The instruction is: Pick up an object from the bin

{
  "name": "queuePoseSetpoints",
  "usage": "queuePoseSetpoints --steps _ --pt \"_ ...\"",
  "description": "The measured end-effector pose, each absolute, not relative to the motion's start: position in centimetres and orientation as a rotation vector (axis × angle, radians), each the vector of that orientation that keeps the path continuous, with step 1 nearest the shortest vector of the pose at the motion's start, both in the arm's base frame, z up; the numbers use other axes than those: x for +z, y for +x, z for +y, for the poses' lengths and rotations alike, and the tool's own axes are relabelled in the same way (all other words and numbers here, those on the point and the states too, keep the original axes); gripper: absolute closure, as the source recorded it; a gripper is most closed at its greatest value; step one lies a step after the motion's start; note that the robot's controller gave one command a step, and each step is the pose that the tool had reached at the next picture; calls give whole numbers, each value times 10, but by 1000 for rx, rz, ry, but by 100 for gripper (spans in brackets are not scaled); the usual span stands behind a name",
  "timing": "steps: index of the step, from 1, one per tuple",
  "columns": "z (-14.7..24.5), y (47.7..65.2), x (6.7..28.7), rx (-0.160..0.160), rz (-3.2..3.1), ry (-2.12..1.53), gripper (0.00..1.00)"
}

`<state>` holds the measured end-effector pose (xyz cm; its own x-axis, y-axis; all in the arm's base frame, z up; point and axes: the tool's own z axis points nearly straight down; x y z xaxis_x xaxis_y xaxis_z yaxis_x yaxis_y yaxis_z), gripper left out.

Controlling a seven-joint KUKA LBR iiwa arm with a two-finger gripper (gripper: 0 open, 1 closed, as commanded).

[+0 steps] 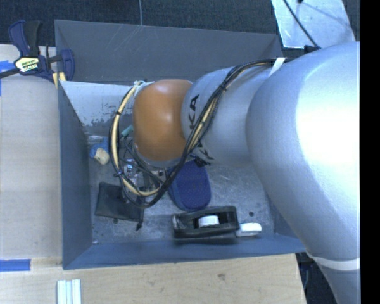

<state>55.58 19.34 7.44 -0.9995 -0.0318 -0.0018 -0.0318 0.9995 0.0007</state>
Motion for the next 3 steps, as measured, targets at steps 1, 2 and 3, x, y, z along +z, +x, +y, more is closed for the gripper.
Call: queuePoseSetpoints --steps 1,2,3 --pt "194 568 178 6 3130 -43 100" --pt "188 554 91 -3 3147 -3 100" --pt "203 521 233 6 3131 -40 100"
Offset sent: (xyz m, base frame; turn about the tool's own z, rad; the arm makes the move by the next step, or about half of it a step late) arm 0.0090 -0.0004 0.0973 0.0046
